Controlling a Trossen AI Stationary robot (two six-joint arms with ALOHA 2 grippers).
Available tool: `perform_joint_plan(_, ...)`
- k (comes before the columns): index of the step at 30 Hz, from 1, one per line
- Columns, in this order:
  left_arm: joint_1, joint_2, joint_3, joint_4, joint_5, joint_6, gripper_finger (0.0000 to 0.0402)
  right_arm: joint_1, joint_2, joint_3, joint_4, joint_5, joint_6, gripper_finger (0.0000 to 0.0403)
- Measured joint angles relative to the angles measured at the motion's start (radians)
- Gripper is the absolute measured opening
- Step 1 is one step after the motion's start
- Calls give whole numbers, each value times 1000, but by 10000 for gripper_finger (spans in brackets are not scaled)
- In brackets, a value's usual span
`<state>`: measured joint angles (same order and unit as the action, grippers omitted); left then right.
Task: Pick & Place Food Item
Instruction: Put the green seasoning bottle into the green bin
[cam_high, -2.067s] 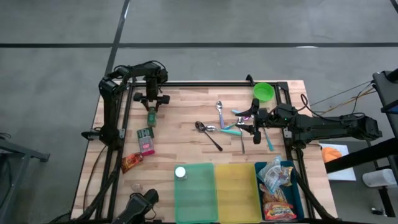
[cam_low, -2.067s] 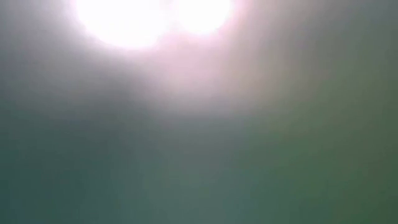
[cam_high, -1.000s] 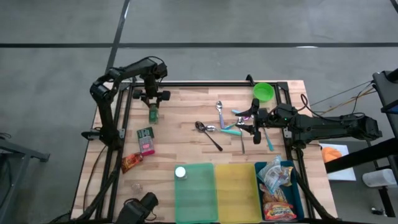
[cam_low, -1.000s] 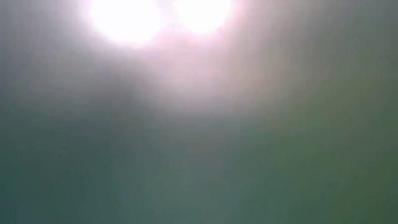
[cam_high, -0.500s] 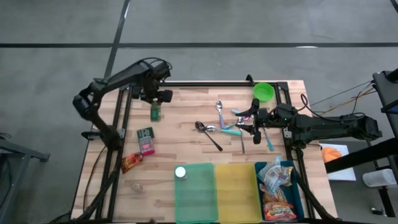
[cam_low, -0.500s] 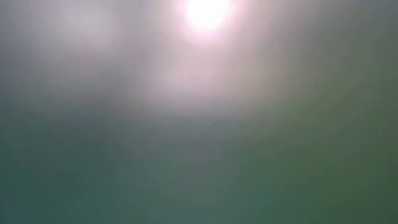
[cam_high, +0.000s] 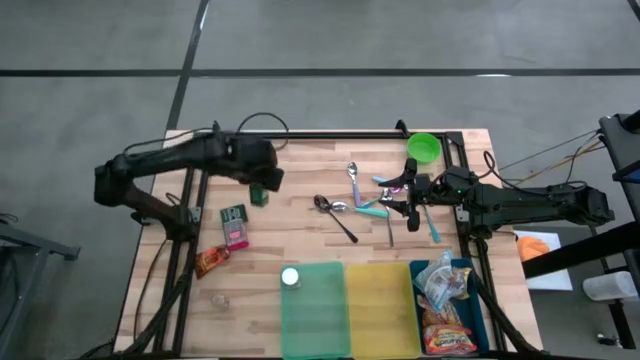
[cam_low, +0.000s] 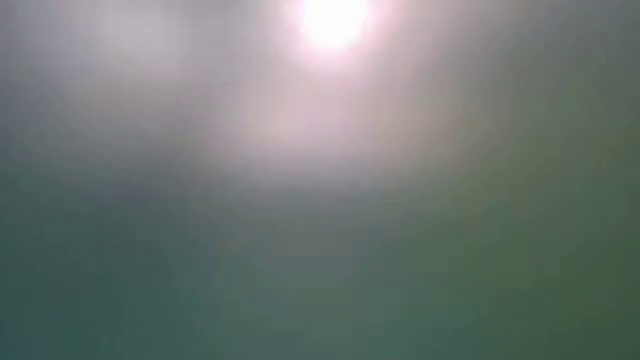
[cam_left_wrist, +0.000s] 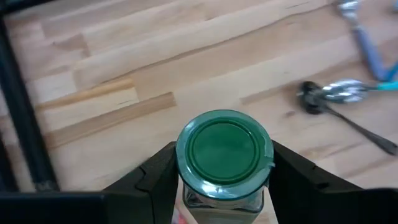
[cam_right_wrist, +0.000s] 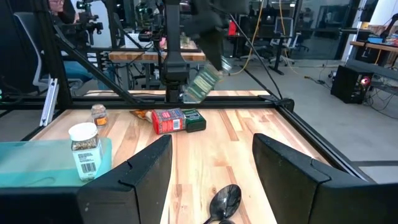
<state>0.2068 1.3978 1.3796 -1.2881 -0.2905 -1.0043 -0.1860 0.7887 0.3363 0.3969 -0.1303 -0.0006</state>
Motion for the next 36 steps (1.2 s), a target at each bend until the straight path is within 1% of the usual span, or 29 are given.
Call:
perform_joint_plan(3,-119,-17,0,29,-61,-45,189,0,0,0,0,0,0,221)
perform_joint_plan(8,-307,-30,0,83,-126,-88,189,0,0,0,0,0,0,221)
perform_joint_plan(16,-577,-30,0,197,-264,-88,189,0,0,0,0,0,0,221)
perform_joint_plan(23,-806,8,0,338,-435,-67,197,0,0,0,0,0,0,221)
perform_joint_plan(28,-918,72,0,432,-503,-55,191,0,0,0,0,0,0,221)
perform_joint_plan(31,-953,110,0,479,-508,-69,190,0,0,0,0,0,0,221)
perform_joint_plan(36,-995,182,0,556,-511,-63,200,0,0,0,0,0,0,221)
